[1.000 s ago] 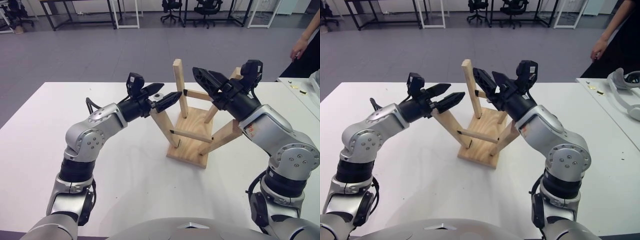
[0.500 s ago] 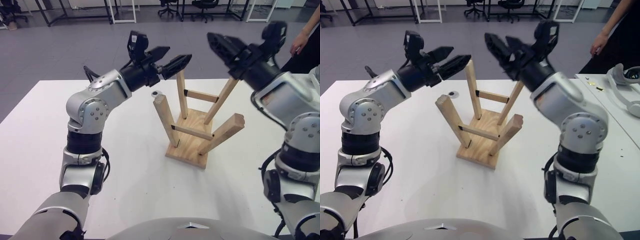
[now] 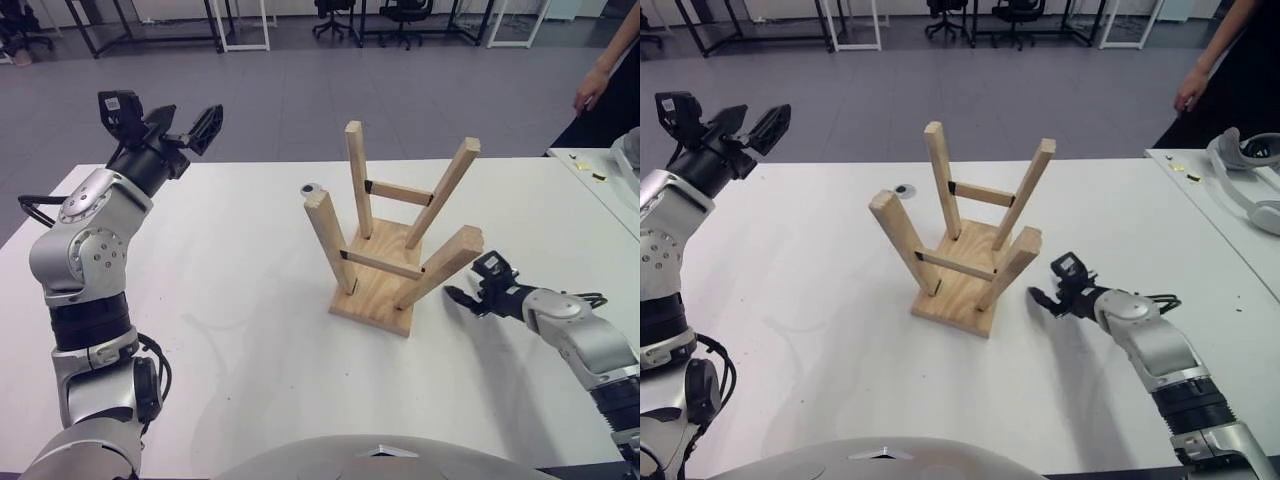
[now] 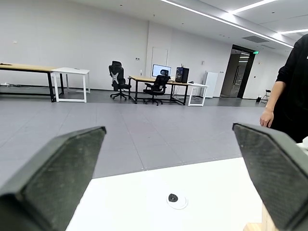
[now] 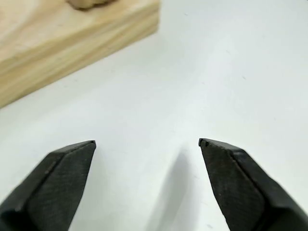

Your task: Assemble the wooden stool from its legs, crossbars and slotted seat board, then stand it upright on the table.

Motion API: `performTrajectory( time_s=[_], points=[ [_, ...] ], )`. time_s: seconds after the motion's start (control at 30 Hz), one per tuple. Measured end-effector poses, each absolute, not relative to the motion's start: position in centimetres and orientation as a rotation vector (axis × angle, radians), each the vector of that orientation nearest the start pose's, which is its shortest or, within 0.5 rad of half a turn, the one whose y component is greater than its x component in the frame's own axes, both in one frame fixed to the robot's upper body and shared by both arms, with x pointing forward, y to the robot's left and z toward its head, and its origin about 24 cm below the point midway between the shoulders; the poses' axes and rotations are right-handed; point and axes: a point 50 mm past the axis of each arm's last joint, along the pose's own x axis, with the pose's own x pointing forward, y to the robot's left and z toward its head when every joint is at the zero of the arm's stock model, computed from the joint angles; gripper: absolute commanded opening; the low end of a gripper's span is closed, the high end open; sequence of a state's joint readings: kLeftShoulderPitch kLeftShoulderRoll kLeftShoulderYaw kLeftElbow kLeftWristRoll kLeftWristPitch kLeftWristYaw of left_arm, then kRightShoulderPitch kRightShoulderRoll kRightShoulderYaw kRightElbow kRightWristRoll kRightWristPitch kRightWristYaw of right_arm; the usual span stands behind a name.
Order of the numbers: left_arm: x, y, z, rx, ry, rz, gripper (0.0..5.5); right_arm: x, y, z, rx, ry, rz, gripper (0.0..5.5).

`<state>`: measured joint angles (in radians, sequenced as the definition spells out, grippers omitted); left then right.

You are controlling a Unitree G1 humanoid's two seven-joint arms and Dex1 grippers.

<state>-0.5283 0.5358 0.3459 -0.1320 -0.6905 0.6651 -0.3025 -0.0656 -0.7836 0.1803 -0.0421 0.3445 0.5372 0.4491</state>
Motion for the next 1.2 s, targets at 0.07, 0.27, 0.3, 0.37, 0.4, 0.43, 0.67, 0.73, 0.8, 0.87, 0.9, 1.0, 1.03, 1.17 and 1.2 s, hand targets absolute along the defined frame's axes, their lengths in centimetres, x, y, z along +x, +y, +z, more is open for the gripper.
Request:
performTrajectory(
  time_s=[0.07, 0.27, 0.3, 0.37, 0.4, 0.43, 0.67, 0.73, 0.8, 0.87, 0.9, 1.0, 1.03, 1.17, 1.2],
  points=[
    [30.5, 23.8, 22.3, -0.173, -0.165, -0.343, 4.86, 24.3, -23.0, 4.5, -0.439, 0.608, 0.563, 4.01],
    [30.4, 23.4, 22.4, -0.158, -0.172, -0.362, 4.86, 21.3, -17.8, 5.9, -0.525, 0.699, 1.118, 4.01],
    [30.4, 23.4, 22.4, -0.155, -0.169, -0.364, 4.86, 20.9, -16.9, 5.7, -0.446, 0.724, 1.174, 4.01],
    [30.6, 23.4, 22.2, -0.149, -0.159, -0.361, 4.86, 22.4, -14.4, 6.1, -0.271, 0.659, 1.147, 4.01],
    [30.7, 23.3, 22.1, -0.148, -0.154, -0.362, 4.86, 23.9, -13.7, 6.7, -0.246, 0.593, 1.087, 4.01],
    [30.7, 23.3, 22.0, -0.148, -0.154, -0.361, 4.86, 25.0, -13.5, 7.4, -0.234, 0.547, 1.036, 4.01],
    [30.4, 23.7, 22.0, -0.153, -0.172, -0.342, 4.86, 25.4, -19.5, 9.1, -0.232, 0.646, 1.035, 4.01],
    [30.4, 23.7, 21.8, -0.156, -0.171, -0.338, 4.86, 26.6, -21.6, 9.1, -0.279, 0.666, 0.978, 4.01],
    [30.3, 23.5, 21.7, -0.159, -0.172, -0.343, 4.86, 30.3, -23.8, 10.5, -0.359, 0.575, 0.735, 4.01],
    [30.3, 23.2, 21.7, -0.156, -0.172, -0.351, 4.86, 33.4, -24.8, 12.9, -0.409, 0.442, 0.547, 4.01],
    [30.3, 23.1, 21.7, -0.158, -0.172, -0.357, 4.86, 34.5, -25.3, 13.7, -0.426, 0.398, 0.471, 4.01],
    [30.4, 22.6, 21.5, -0.159, -0.166, -0.372, 4.86, 37.0, -26.3, 15.5, -0.437, 0.264, 0.282, 4.01],
    [30.4, 22.5, 21.4, -0.163, -0.165, -0.375, 4.86, 37.5, -26.3, 15.9, -0.427, 0.225, 0.259, 4.01],
    [30.5, 22.0, 21.1, -0.178, -0.16, -0.383, 4.86, 38.7, -24.3, 18.5, -0.303, 0.066, 0.406, 4.01],
    [30.5, 22.0, 21.1, -0.179, -0.16, -0.382, 4.86, 38.7, -24.0, 18.9, -0.27, 0.048, 0.455, 4.01]
  ],
)
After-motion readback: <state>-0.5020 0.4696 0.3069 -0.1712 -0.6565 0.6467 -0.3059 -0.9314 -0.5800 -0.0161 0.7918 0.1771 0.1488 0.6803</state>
